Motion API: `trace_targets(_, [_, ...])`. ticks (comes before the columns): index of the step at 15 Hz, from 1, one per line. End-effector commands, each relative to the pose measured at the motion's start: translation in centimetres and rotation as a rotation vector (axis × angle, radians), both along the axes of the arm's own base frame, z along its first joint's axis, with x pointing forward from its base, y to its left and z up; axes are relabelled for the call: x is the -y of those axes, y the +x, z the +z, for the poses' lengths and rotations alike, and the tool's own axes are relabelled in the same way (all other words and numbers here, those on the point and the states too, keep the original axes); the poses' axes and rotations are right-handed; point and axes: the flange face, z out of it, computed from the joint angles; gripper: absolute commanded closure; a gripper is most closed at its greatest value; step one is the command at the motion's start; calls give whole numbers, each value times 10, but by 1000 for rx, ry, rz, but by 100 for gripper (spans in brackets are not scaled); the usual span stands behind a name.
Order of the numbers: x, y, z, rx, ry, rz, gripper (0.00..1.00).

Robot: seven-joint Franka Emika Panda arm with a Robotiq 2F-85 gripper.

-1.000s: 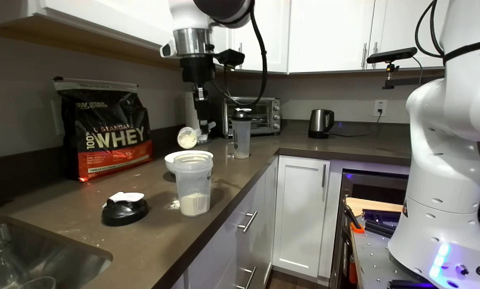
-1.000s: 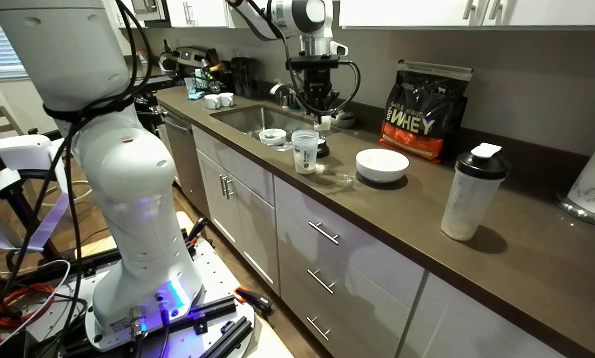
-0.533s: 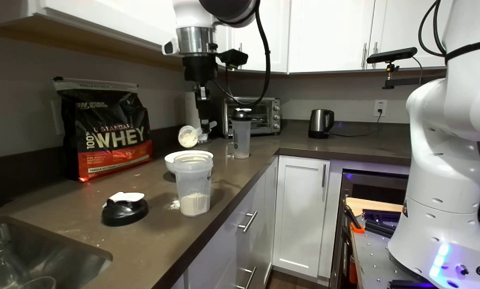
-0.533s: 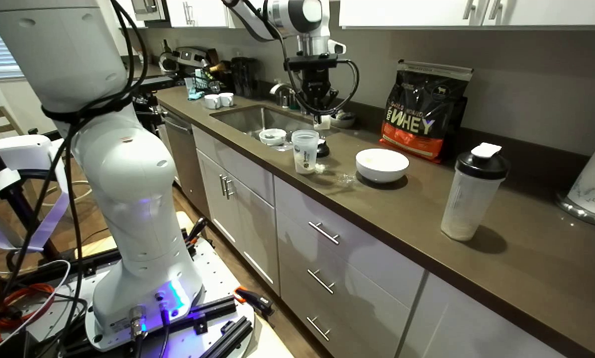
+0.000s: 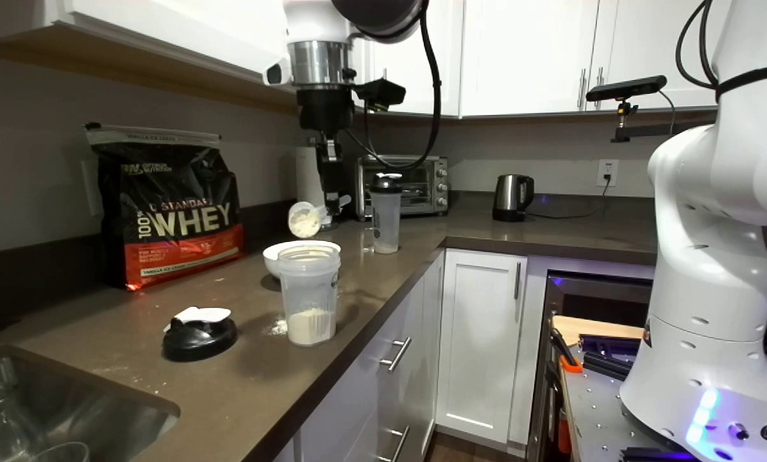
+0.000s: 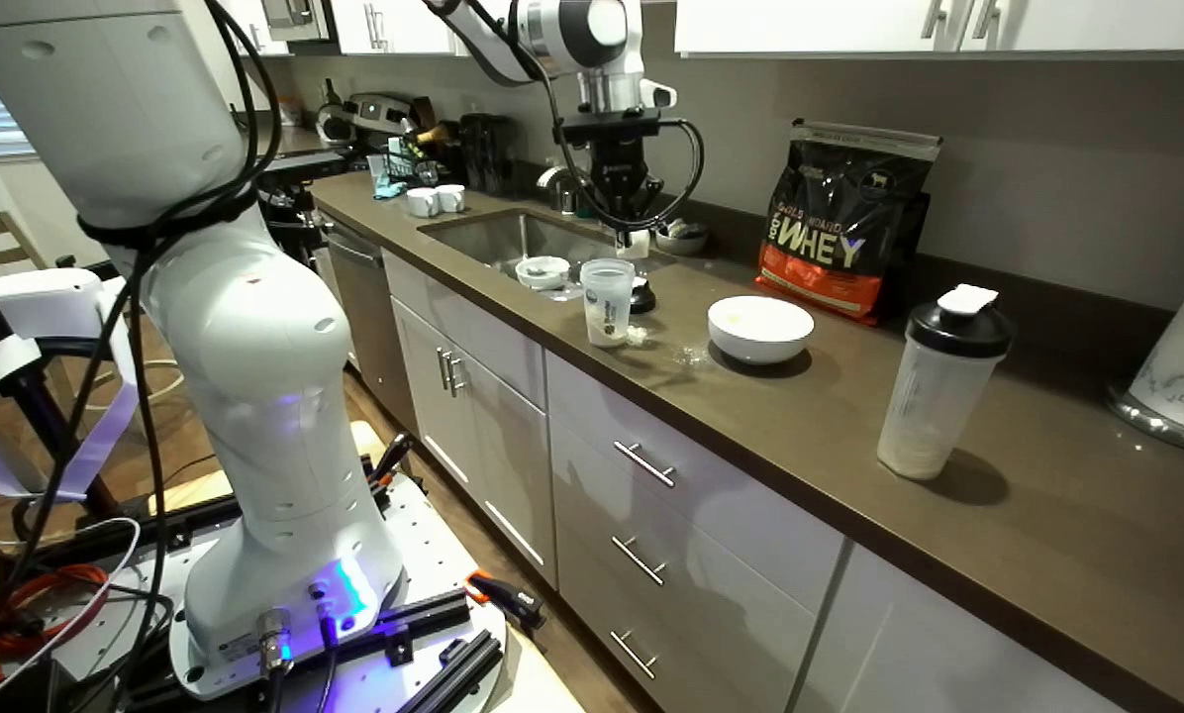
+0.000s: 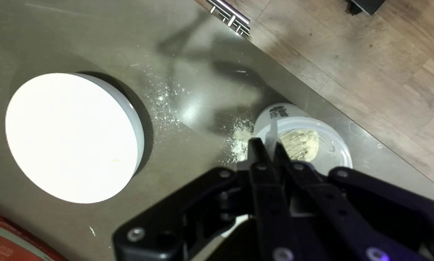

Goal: Use the measuring spoon to transfer one spoon of contents from the bowl to the left cup

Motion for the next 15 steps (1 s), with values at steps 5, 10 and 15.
trace_targets(5, [-7,-5,0,61,-42,33,99])
trace_targets(10, [-6,-5,1,63,-51,43,99])
trace_targets(15, [-7,-5,-5,74,-62,52,99])
